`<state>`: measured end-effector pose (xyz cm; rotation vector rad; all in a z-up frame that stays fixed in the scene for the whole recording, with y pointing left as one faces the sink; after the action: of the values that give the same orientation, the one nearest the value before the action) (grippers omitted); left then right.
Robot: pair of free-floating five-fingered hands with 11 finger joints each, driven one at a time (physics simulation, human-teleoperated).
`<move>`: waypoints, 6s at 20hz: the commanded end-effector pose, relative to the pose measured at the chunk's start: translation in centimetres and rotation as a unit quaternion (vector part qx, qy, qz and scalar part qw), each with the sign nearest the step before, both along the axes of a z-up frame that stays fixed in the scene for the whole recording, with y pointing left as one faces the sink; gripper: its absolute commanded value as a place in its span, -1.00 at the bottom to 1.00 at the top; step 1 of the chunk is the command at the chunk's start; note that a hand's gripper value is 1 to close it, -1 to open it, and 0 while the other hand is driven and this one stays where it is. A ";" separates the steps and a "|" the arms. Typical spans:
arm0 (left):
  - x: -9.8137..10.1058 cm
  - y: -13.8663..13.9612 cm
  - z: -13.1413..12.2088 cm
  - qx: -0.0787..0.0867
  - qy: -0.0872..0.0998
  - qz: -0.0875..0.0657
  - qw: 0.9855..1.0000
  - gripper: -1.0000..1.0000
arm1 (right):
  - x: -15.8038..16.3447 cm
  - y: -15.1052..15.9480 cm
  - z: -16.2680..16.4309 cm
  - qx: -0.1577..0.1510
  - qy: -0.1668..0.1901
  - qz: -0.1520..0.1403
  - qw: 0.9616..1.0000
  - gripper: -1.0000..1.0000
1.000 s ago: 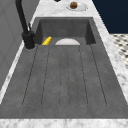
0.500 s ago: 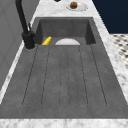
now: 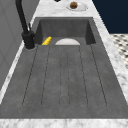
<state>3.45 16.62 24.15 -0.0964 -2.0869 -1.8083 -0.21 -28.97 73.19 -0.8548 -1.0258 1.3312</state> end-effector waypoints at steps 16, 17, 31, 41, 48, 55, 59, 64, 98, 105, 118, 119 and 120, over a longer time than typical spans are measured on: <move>0.0 0.0 0.0 0.000 0.000 0.000 1.000 0.00 | -11.1 3.3 -10.4 0.003 -0.167 -0.014 0.986 -1.00; 0.0 0.0 0.0 0.000 0.000 0.000 1.000 0.00 | -11.9 3.7 -11.3 0.003 -0.171 -0.015 0.985 -1.00; 0.0 0.0 0.0 0.000 0.000 0.000 1.000 0.00 | -16.4 8.2 -22.3 -0.006 -0.189 -0.054 0.980 -1.00; 0.0 0.0 0.0 0.000 0.000 0.000 1.000 0.00 | -8.5 8.5 -30.8 0.000 -0.192 -0.036 0.981 -1.00; 0.0 0.0 0.0 0.000 0.000 0.000 1.000 0.00 | -7.1 5.3 -36.5 0.005 -0.191 -0.037 0.981 -1.00; 0.0 0.0 0.0 0.000 0.000 0.000 1.000 0.00 | -7.0 2.4 -42.0 0.006 -0.192 -0.037 0.981 -1.00; 0.0 0.0 0.0 0.000 0.000 0.000 1.000 0.00 | -6.3 3.7 -44.2 -0.024 -0.184 -0.040 0.982 -1.00; 0.0 0.0 0.0 0.000 0.000 0.000 1.000 0.00 | -5.7 3.0 -44.6 -0.015 -0.160 -0.050 0.986 -1.00; 0.1 0.3 6.8 0.007 0.004 -0.031 0.999 -1.00 | -6.2 3.2 -45.3 -0.013 -0.161 -0.054 0.985 0.00; 0.2 0.2 9.2 0.040 -0.016 -0.057 0.997 -1.00 | -6.2 3.2 -45.3 -0.013 -0.161 -0.054 0.985 0.00; 0.2 0.3 12.6 0.048 -0.042 -0.057 0.996 -1.00 | -6.2 3.2 -45.3 -0.013 -0.161 -0.054 0.985 0.00; 0.2 0.3 12.9 0.049 -0.043 -0.057 0.996 -1.00 | -6.2 3.2 -45.3 -0.013 -0.161 -0.054 0.985 0.00; 0.1 0.3 13.1 0.050 -0.045 -0.057 0.996 -1.00 | -6.2 3.2 -45.3 -0.013 -0.161 -0.054 0.985 0.00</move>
<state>3.64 16.91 36.54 -0.0788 -2.0917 -1.8561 -6.41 -25.75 27.84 -1.1557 -1.1947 1.1375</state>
